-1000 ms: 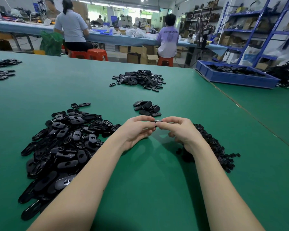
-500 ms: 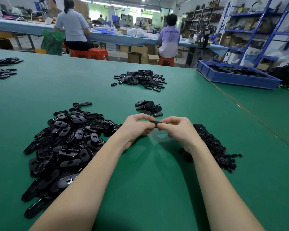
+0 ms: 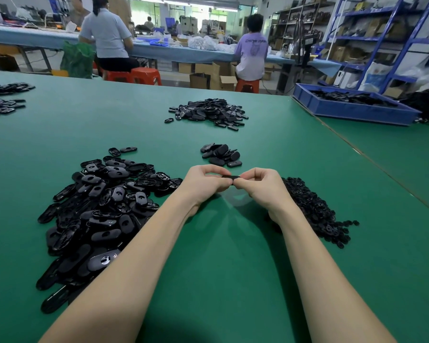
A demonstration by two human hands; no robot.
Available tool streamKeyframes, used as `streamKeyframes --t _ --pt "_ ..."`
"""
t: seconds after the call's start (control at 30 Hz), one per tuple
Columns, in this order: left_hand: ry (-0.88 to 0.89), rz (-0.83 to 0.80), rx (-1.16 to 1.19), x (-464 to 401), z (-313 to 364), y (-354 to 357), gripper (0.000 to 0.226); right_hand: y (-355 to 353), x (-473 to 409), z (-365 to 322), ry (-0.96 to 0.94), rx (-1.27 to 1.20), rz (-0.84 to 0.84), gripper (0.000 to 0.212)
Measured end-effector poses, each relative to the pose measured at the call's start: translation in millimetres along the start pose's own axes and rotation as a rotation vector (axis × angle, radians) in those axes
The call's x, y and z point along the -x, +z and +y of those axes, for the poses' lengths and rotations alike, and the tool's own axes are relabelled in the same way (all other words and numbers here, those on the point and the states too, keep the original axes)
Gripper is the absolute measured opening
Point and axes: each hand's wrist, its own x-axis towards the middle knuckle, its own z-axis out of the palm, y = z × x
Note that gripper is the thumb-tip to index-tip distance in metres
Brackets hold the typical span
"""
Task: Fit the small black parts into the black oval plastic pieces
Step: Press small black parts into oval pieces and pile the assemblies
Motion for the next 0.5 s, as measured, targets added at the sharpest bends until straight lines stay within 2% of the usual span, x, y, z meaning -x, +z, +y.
streamKeyframes --t 0.13,0.23,0.37,0.5 --pt "0.005 0.045 -0.034 0.8 -0.9 4.9 0.015 2.0 1.3 0.4 -0.007 0.022 0.023 0.017" --pt "0.035 0.015 -0.067 0.8 -1.6 1.5 0.013 2.6 2.0 1.1 0.011 -0.015 0.003 0.015" --pt "0.210 -0.021 -0.257 -4.9 2.5 -9.3 0.019 1.3 2.1 -1.2 0.045 -0.142 0.014 0.010" --pt "0.369 0.072 -0.477 -8.2 -2.8 -7.8 0.019 -0.7 4.3 -0.4 0.036 -0.097 0.049 0.010"
